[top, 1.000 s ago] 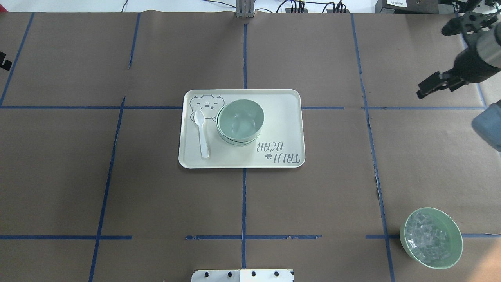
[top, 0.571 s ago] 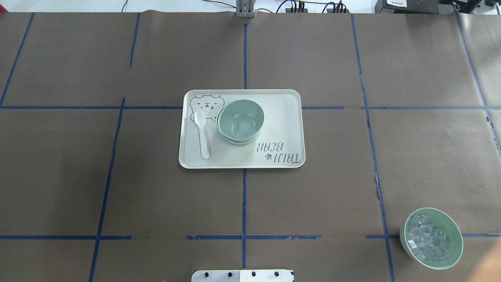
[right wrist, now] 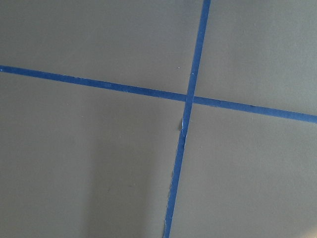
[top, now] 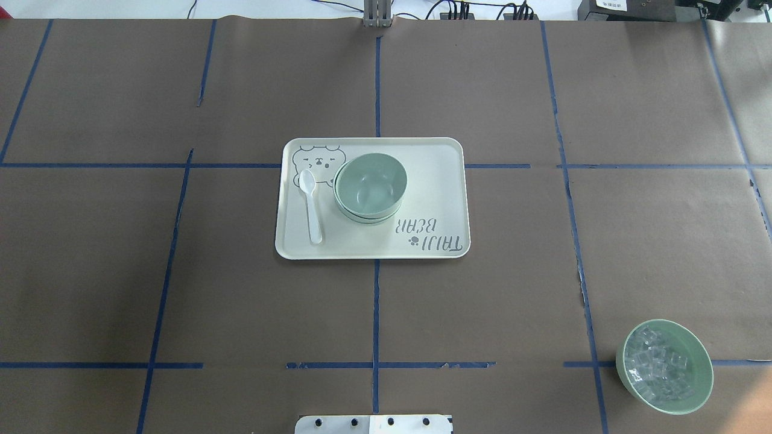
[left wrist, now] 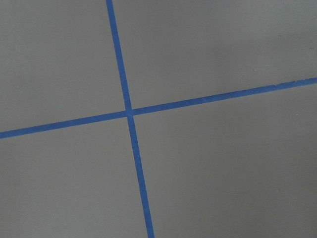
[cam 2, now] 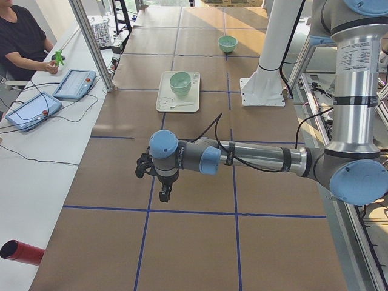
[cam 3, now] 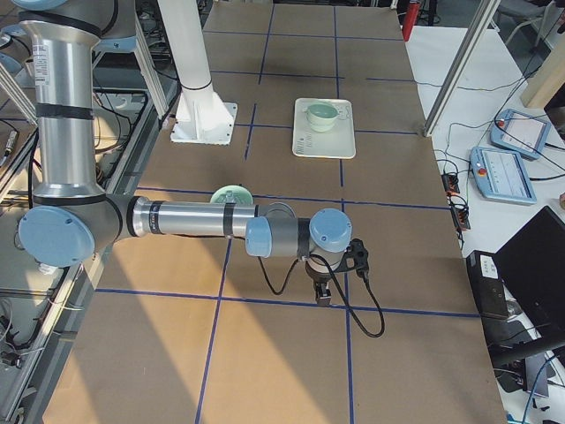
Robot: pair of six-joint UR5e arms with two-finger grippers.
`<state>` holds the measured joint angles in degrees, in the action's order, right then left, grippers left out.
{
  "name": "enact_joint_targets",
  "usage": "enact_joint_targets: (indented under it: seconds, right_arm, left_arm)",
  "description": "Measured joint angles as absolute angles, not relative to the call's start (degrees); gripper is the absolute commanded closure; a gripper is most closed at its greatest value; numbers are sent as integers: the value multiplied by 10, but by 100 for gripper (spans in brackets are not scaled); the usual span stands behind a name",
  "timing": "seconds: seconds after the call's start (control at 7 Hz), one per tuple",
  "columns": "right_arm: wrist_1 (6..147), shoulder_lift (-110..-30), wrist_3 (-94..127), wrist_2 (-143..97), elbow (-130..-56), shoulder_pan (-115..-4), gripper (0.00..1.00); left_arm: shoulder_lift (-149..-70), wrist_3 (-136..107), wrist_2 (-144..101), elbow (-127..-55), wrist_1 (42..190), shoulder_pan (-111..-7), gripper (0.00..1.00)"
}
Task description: Stack green bowls together
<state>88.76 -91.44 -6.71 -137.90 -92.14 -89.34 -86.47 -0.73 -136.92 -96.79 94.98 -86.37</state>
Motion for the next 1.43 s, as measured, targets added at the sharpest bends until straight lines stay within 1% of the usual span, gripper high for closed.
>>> enact_joint_targets:
  seconds: [0.57, 1.43]
  right_arm:
    - [869, -914, -58, -1342, -916, -894, 0]
    - [868, -915, -54, -1343, -917, -894, 0]
  left_arm:
    - [-858, -3, -1362, -965, 951, -890, 0]
    - [-860, -2, -1361, -966, 951, -893, 0]
